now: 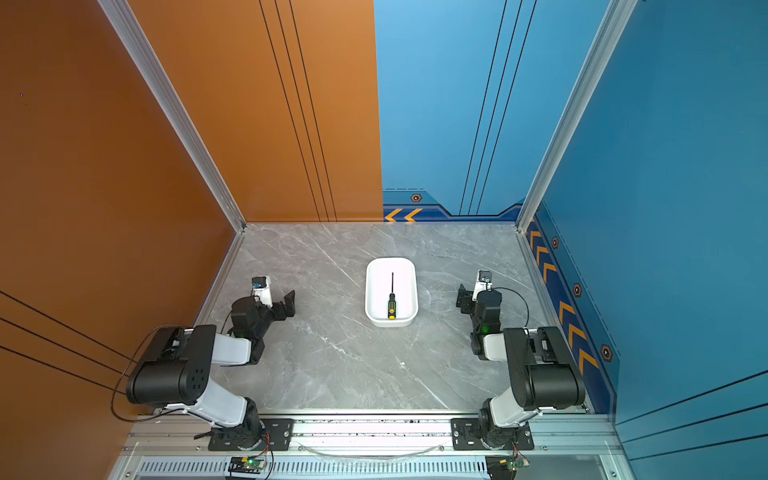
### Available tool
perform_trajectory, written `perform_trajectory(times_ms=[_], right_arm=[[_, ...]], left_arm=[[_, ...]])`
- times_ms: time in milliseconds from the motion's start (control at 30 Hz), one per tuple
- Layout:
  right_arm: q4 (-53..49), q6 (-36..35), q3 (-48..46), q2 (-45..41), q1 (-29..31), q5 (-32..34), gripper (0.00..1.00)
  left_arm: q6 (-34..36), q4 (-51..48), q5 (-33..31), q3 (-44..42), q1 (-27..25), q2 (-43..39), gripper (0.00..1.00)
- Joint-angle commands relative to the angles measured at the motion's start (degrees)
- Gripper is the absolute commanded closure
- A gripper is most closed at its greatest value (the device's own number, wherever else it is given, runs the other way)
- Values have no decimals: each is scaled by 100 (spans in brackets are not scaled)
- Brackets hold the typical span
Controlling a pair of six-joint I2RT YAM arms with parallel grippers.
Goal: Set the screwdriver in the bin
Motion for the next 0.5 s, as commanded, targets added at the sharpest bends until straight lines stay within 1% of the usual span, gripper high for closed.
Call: perform_trajectory(times_ms=[0,33,200,333,467], right_arm=[[-50,51,96,20,-24,-56,8],[-50,51,95,20,-20,-54,0],[-50,51,91,19,-22,-47,0],[-50,50,91,19,-20,-42,0],[-50,49,91,20,-23,-43,0]], left_arm=[[120,207,78,147,-38,41,2],[141,125,77,166,-47,16,2],[143,76,-27,190,-65,7,2],[195,8,114,229,-79,19,2],[273,-120,118,289,-133,3,2]])
